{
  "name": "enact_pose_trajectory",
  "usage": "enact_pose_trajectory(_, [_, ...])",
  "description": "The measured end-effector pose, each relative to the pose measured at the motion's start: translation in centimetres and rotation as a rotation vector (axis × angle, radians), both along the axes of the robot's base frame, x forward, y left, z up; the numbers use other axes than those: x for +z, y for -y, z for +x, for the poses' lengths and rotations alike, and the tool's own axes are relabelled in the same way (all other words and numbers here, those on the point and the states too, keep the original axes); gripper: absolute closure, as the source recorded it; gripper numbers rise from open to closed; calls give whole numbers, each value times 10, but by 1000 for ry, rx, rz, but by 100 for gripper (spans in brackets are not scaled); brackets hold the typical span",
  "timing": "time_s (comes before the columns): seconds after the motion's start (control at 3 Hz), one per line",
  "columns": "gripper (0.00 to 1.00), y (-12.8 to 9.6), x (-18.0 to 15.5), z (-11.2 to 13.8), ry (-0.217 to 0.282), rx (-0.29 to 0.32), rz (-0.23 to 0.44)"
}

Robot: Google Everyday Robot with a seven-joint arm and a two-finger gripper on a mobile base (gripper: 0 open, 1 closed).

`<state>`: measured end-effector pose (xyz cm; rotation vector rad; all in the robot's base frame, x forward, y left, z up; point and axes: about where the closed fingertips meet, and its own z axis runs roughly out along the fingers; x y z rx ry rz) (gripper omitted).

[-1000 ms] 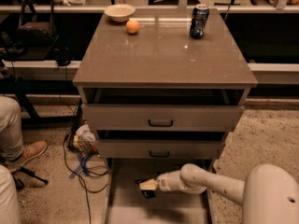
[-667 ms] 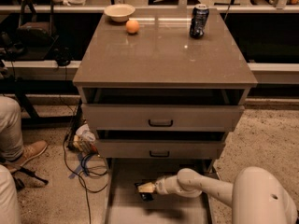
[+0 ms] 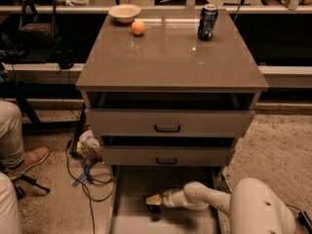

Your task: Place rxbar blueberry into bottom drawer

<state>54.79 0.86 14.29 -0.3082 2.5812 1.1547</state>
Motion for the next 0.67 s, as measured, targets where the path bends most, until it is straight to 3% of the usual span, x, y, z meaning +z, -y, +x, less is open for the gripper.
enact_pose_trajectory(0.67, [5,18,-15,-4,-34,-37,-5])
